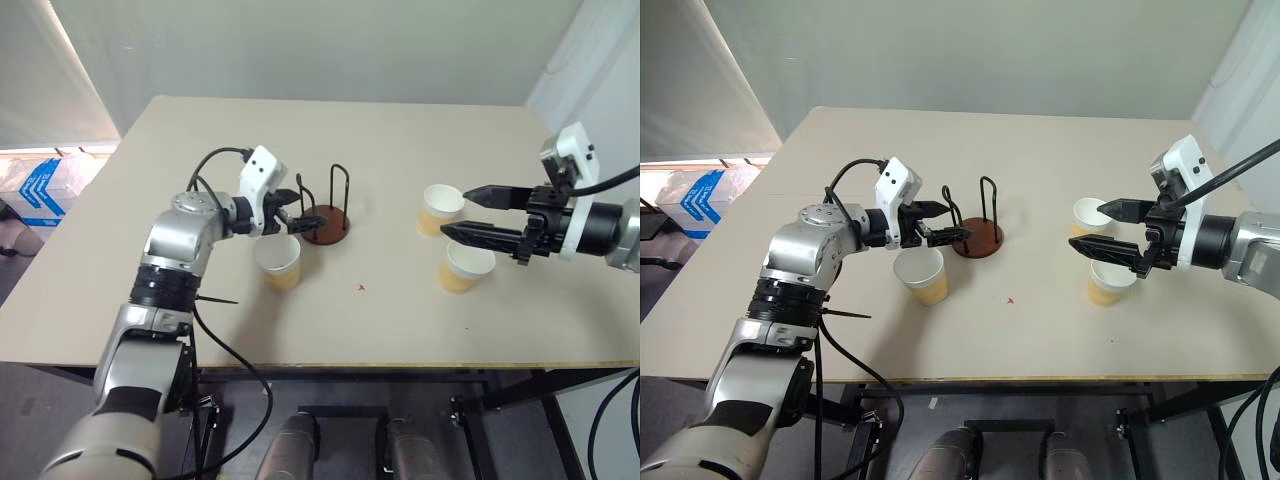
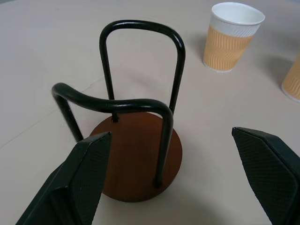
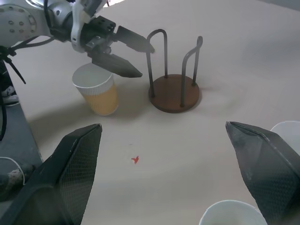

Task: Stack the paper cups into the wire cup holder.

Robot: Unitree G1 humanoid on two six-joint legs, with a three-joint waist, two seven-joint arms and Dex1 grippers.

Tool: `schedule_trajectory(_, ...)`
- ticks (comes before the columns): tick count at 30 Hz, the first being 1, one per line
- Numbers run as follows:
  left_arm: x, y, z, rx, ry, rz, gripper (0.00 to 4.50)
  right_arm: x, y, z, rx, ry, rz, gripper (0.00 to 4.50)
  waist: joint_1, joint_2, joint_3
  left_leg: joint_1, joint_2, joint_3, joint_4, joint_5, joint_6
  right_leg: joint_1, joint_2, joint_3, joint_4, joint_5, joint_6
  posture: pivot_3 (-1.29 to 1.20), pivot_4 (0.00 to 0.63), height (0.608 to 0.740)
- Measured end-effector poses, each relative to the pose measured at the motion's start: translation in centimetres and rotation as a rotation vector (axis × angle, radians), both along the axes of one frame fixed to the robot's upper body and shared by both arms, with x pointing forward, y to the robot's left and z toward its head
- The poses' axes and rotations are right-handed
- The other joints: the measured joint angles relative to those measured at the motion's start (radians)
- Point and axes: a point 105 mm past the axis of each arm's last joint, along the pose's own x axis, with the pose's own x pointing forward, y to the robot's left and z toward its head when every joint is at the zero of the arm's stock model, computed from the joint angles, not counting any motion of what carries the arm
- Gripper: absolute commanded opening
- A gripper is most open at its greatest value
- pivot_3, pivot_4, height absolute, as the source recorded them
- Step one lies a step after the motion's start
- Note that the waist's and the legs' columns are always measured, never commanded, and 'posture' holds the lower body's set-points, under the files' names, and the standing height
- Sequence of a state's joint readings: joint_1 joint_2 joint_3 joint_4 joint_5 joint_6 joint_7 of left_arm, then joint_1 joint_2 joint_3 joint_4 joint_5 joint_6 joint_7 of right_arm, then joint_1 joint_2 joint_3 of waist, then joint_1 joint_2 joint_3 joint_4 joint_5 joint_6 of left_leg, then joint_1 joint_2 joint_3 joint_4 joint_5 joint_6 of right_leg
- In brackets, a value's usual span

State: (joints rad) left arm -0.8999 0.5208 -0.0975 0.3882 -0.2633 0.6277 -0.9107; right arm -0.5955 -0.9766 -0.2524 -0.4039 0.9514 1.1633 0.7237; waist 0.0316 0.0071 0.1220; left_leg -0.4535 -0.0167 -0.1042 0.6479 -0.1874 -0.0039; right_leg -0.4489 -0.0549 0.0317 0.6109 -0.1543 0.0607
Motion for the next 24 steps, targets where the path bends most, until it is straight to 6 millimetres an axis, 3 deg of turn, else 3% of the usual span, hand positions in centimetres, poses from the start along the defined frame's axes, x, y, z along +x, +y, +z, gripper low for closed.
schedule_trajectory(8, 0.6, -0.6, -0.6, 0.000, 0.001, 0.000, 4.49, 0.0, 0.0, 0.0, 0.002, 0.002, 0.000, 4.50, 0.000, 0.000, 0.000, 0.000, 0.000, 0.000, 0.000, 0.000, 0.000, 0.000, 0.000, 0.000, 0.000, 0.001, 0.002, 0.00, 0.150, 0.740)
schedule_trajectory(9, 0.7, -0.7, -0.7, -0.001, 0.002, 0.001, 4.33, 0.0, 0.0, 0.0, 0.002, 0.002, -0.002, 4.50, 0.000, 0.000, 0.000, 0.000, 0.000, 0.000, 0.000, 0.000, 0.000, 0.000, 0.000, 0.000, 0.000, 0.001, 0.002, 0.00, 0.150, 0.740)
schedule_trajectory(13, 1.0, -1.1, -0.9, 0.001, -0.008, 0.000, 3.29, -0.1, 0.1, 0.0, 0.004, 0.003, -0.004, 4.50, 0.001, 0.000, 0.000, 0.000, -0.001, 0.000, 0.000, 0.000, 0.001, 0.000, 0.000, 0.000, 0.000, 0.001, 0.002, 0.00, 0.150, 0.740)
schedule_trajectory(22, 2.1, -1.6, -1.2, -0.007, -0.049, 0.044, 0.07, -0.1, 0.0, -0.3, 0.008, 0.014, -0.009, 4.50, 0.002, 0.000, 0.000, 0.000, -0.001, 0.001, 0.000, 0.001, 0.002, 0.000, -0.001, 0.000, 0.000, 0.002, 0.005, 0.00, 0.150, 0.740)
schedule_trajectory(24, 2.3, -1.5, -0.7, -0.002, -0.071, 0.049, 0.02, -0.2, 0.0, -0.4, 0.009, 0.015, -0.008, 4.50, 0.002, 0.000, 0.000, 0.000, -0.002, 0.001, 0.001, 0.001, 0.002, 0.001, -0.001, 0.001, 0.000, 0.002, 0.005, 0.00, 0.150, 0.740)
